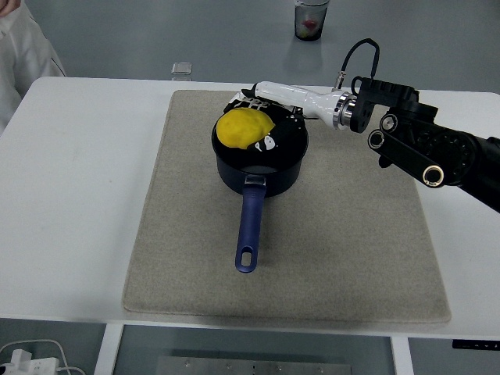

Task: Put the potato in the blue pot

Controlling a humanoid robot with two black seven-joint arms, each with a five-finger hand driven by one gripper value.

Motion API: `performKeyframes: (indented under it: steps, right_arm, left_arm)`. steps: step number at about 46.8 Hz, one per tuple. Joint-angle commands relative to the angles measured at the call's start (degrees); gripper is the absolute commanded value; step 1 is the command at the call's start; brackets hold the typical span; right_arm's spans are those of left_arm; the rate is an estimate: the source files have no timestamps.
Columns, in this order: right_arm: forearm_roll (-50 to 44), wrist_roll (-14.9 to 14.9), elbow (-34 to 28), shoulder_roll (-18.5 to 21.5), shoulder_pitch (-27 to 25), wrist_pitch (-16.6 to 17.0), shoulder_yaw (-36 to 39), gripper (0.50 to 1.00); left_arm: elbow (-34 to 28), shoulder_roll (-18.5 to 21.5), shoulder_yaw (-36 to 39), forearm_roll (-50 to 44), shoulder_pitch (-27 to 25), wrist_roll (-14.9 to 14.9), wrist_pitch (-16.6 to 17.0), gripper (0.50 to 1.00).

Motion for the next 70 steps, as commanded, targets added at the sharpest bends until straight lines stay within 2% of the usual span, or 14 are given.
performKeyframes:
  steps: [1, 3, 5, 8, 21, 30, 44, 50, 54, 70]
  right_arm:
    - [0.0, 0.0, -0.3, -0.3, 0.1, 0.1, -0.6, 0.862]
    - [0.1, 0.0, -0.3, -0.3, 0.1, 0.1, -0.6, 0.868]
    - [0.3, 0.1, -0.3, -0.3, 0.1, 0.1, -0.6, 0.903]
    - [0.2, 0.1, -0.3, -0.3, 0.0, 0.1, -0.7, 0.925]
    - [0.8, 0.1, -0.1, -1.0, -0.6, 0.5, -0.3, 0.930]
    - [2.4, 0.1, 0.1, -2.6, -0.2, 5.4, 2.4, 0.928]
    - [22.0, -0.5, 0.0, -6.9, -0.3, 5.6, 3.3, 0.928]
    - [29.9, -5.0, 0.0, -7.2, -0.9, 3.8, 3.4, 0.928]
    - [36.0, -6.8, -0.1, -7.3, -2.6, 2.5, 3.4, 0.928]
    - [61.4, -7.6, -0.1, -11.3, -5.7, 3.0, 3.3, 0.928]
  left_arm:
    - [0.0, 0.0, 0.0, 0.0, 0.0, 0.0, 0.0, 0.996]
    - [0.0, 0.0, 0.0, 0.0, 0.0, 0.0, 0.0, 0.996]
    - [0.0, 0.0, 0.0, 0.0, 0.0, 0.0, 0.0, 0.996]
    - [-0.1, 0.0, 0.0, 0.0, 0.0, 0.0, 0.0, 0.996]
    - [0.0, 0.0, 0.0, 0.0, 0.0, 0.0, 0.0, 0.996]
    - [-0.1, 0.0, 0.0, 0.0, 0.0, 0.0, 0.0, 0.996]
    - [0.0, 0.0, 0.0, 0.0, 0.0, 0.0, 0.0, 0.996]
    - [-0.1, 0.0, 0.0, 0.0, 0.0, 0.0, 0.0, 0.996]
    - [-0.1, 0.0, 0.0, 0.0, 0.0, 0.0, 0.0, 0.996]
    - [0.0, 0.0, 0.0, 0.0, 0.0, 0.0, 0.0, 0.996]
